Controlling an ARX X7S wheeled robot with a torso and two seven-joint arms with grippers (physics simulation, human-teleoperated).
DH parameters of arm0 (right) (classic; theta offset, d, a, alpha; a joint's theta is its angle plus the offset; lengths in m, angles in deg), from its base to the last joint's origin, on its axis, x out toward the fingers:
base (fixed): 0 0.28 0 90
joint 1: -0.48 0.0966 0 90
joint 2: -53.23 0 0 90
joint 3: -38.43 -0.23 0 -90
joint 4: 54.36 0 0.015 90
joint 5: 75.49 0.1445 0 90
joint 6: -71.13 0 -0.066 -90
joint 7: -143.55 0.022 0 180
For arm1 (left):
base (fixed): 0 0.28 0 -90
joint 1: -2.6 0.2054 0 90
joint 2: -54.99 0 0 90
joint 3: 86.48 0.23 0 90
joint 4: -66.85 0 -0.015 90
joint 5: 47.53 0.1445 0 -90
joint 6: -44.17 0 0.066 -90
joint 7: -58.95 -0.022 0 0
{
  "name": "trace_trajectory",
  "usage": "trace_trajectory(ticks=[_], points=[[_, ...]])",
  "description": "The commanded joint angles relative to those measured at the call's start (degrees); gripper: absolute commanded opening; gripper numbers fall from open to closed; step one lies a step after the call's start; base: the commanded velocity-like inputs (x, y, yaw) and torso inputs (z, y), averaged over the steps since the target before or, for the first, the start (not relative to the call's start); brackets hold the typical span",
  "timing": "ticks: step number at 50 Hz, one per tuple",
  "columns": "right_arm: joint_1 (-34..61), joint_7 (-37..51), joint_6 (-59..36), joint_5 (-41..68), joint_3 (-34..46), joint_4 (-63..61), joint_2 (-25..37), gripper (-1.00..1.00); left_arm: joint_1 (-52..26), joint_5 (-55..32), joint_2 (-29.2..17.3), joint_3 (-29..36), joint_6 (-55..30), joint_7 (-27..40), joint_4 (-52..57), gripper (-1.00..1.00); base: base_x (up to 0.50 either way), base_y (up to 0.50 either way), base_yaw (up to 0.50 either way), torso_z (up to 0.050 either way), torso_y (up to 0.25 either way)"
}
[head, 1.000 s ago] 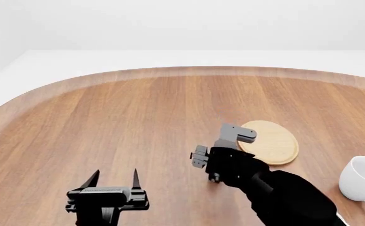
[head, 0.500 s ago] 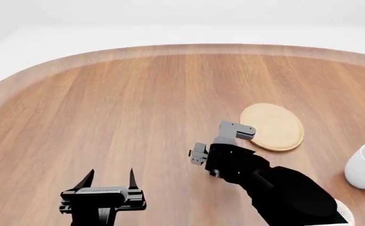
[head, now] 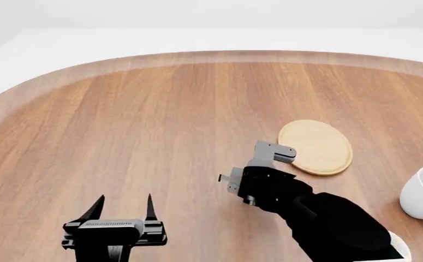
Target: Put the chocolate pudding to the left of the plate.
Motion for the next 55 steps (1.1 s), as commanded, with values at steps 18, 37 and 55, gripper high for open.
trace_trajectory(ticks=[18, 37, 55], points=[[3.21, -7.98, 0.06, -8.92, 1.73, -0.89, -0.01, -1.0, -3.34, -6.42, -1.99, -1.01, -9.69, 0.86, 5.31, 1.0, 0.0, 0.0, 0.0, 0.0, 0.0], [11.3, -16.81, -7.86, -11.97, 3.22, -1.29, 1.6, -1.0, -36.47, -15.71, -1.15, -0.17, -37.8, 0.75, -5.8, 1.0, 0.0, 0.0, 0.0, 0.0, 0.0], [15.84, -22.0, -11.88, -11.33, 7.12, 6.03, 0.22, -1.0, -63.15, -8.43, 6.82, 5.01, -30.02, -7.85, -49.14, 1.0, 0.0, 0.0, 0.0, 0.0, 0.0]])
